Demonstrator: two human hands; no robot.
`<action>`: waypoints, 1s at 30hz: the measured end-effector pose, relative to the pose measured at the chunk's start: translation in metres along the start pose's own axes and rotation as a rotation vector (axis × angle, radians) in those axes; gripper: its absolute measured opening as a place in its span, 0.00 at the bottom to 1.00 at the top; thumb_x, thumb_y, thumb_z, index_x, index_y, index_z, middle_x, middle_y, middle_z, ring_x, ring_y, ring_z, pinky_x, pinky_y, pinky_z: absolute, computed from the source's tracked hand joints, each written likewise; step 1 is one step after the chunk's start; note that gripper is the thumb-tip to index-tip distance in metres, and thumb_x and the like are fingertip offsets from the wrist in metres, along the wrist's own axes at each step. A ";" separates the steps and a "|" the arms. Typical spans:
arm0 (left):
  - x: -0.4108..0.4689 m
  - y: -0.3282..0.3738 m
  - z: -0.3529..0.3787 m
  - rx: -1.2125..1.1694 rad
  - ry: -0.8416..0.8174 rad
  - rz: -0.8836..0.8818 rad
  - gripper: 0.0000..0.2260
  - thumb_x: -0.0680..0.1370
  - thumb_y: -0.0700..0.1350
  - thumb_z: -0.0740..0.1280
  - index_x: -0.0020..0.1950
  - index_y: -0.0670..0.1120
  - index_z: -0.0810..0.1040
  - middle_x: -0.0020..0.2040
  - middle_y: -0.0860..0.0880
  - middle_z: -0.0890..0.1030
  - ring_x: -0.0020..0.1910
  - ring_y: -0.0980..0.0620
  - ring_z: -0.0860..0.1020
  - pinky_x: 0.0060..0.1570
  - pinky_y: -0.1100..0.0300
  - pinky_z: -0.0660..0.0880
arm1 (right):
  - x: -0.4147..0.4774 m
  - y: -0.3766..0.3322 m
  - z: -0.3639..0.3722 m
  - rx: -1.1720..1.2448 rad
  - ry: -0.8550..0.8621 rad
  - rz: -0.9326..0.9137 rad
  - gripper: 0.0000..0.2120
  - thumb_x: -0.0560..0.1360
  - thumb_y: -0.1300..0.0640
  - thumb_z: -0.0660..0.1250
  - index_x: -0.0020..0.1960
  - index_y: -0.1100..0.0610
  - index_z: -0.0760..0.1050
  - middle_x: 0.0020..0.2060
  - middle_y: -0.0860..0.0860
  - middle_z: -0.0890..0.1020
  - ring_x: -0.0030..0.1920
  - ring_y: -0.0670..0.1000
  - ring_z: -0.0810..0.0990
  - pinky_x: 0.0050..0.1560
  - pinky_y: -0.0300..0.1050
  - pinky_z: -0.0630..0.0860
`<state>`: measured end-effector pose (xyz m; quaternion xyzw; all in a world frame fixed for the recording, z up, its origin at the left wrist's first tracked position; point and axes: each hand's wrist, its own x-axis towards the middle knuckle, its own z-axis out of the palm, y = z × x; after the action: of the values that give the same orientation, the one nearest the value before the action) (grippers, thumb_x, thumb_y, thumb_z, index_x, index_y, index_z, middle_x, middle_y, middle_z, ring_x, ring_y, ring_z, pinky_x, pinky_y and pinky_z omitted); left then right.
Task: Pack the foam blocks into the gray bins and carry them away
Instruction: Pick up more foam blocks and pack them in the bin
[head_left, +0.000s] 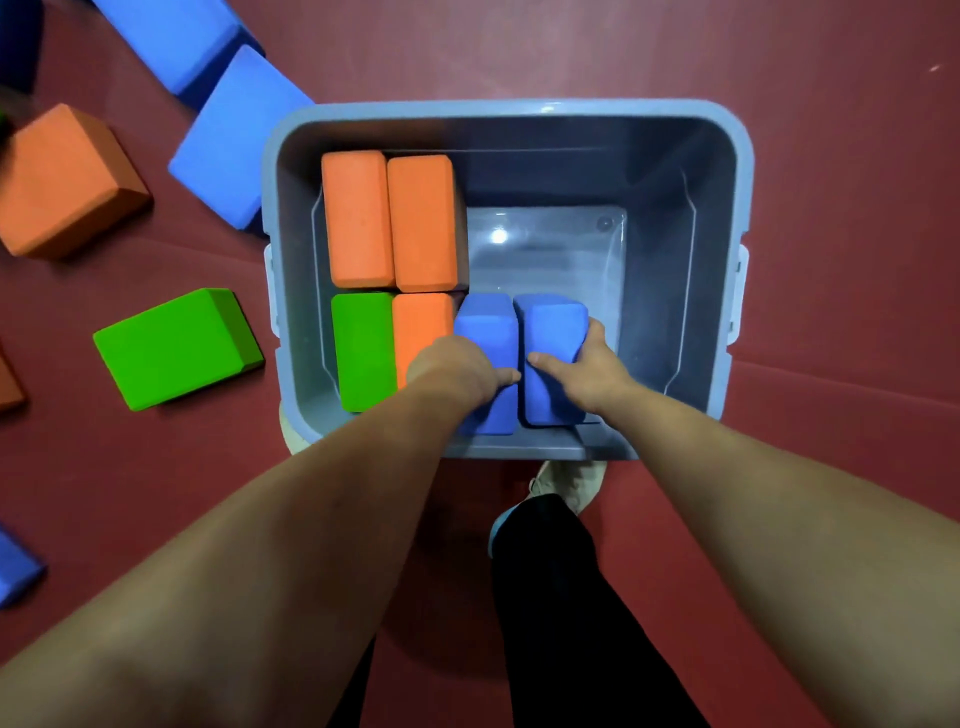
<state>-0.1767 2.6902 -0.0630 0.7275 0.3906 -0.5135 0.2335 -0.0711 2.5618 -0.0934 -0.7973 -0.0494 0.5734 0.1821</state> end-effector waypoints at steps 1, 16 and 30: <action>0.002 0.002 0.004 0.016 0.013 0.004 0.28 0.78 0.69 0.58 0.45 0.43 0.78 0.53 0.44 0.81 0.54 0.44 0.80 0.47 0.54 0.73 | 0.002 -0.002 0.001 -0.015 -0.016 -0.007 0.41 0.75 0.44 0.71 0.77 0.52 0.52 0.66 0.56 0.73 0.61 0.59 0.75 0.61 0.54 0.74; 0.022 -0.003 0.008 -0.191 0.132 0.000 0.27 0.79 0.62 0.63 0.63 0.41 0.73 0.62 0.41 0.77 0.59 0.41 0.77 0.46 0.54 0.68 | 0.025 -0.043 -0.013 -0.281 -0.146 0.206 0.43 0.71 0.43 0.75 0.75 0.55 0.55 0.63 0.54 0.72 0.59 0.60 0.76 0.55 0.57 0.80; -0.044 -0.121 -0.015 -0.627 0.256 0.155 0.07 0.78 0.49 0.65 0.45 0.47 0.80 0.47 0.45 0.85 0.49 0.44 0.81 0.50 0.53 0.77 | -0.068 -0.109 0.026 -0.364 0.081 -0.363 0.16 0.71 0.63 0.71 0.58 0.56 0.79 0.55 0.52 0.80 0.56 0.52 0.78 0.56 0.42 0.72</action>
<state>-0.2732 2.7582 -0.0095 0.7065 0.4989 -0.2539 0.4330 -0.1041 2.6490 -0.0016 -0.8172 -0.2865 0.4808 0.1374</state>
